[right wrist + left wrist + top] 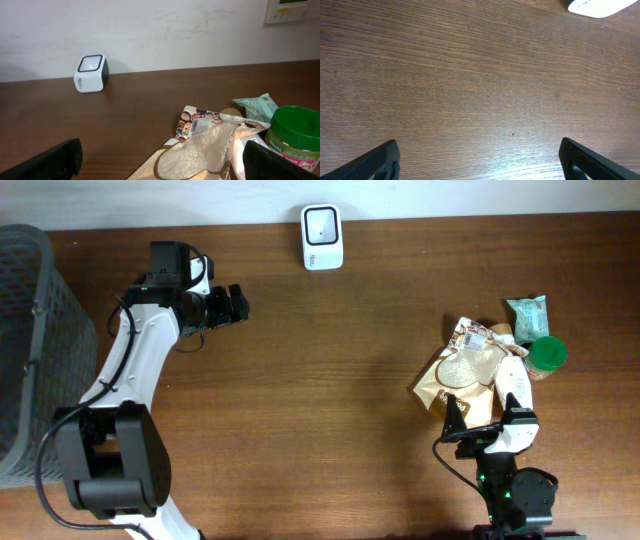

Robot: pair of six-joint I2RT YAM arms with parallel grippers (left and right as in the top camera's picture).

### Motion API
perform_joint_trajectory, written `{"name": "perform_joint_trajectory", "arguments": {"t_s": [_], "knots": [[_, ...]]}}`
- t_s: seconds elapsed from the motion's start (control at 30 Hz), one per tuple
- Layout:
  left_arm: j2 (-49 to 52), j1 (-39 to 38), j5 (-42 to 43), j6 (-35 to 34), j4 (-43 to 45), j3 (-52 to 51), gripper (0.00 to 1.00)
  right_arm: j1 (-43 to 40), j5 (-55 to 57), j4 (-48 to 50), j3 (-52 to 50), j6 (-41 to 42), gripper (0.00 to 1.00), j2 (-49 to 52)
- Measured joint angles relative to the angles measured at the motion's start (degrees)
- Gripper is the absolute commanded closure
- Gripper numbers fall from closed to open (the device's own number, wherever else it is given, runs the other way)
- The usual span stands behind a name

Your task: Scan the item barcode

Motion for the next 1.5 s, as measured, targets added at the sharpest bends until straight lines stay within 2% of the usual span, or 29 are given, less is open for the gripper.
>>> {"name": "perform_joint_trajectory", "arguments": {"t_s": [0.2, 0.43, 0.6, 0.73, 0.97, 1.13, 1.23, 1.33, 1.5], "knots": [[-2.3, 0.0, 0.0, 0.0, -0.1, 0.0, 0.01, 0.0, 0.0, 0.0, 0.0, 0.0, 0.02, 0.0], [-19.1, 0.0, -0.1, 0.0, 0.0, -0.1, 0.01, 0.0, 0.0, 0.0, 0.0, 0.0, 0.02, 0.0], [-31.4, 0.0, -6.6, 0.3, -1.2, -2.7, 0.01, 0.0, 0.0, 0.0, 0.0, 0.0, 0.02, 0.0], [-41.5, 0.0, -10.1, 3.1, 5.3, -13.7, 0.01, 0.0, 0.0, 0.0, 0.0, 0.0, 0.02, -0.1], [-61.7, 0.0, -9.4, 17.7, 32.1, -44.4, 0.01, 0.0, 0.0, 0.0, 0.0, 0.0, 0.02, -0.2], [-77.7, -0.1, -9.1, 25.3, 46.2, -65.0, 0.01, 0.0, 0.0, 0.0, 0.0, 0.0, 0.02, -0.2], [-85.9, -0.1, -9.3, 29.4, 50.3, -74.6, 0.01, 0.0, 0.0, 0.1, 0.0, 0.0, 0.02, -0.2], [-92.4, -0.1, -9.8, 31.5, 50.9, -81.4, 0.01, 0.0, 0.0, 0.0, 0.0, 0.0, 0.02, -0.3], [-99.3, -0.1, -10.3, 35.4, 44.5, -84.8, 0.01, 0.0, 0.0, 0.0, 0.0, 0.0, 0.02, -0.3]]}}
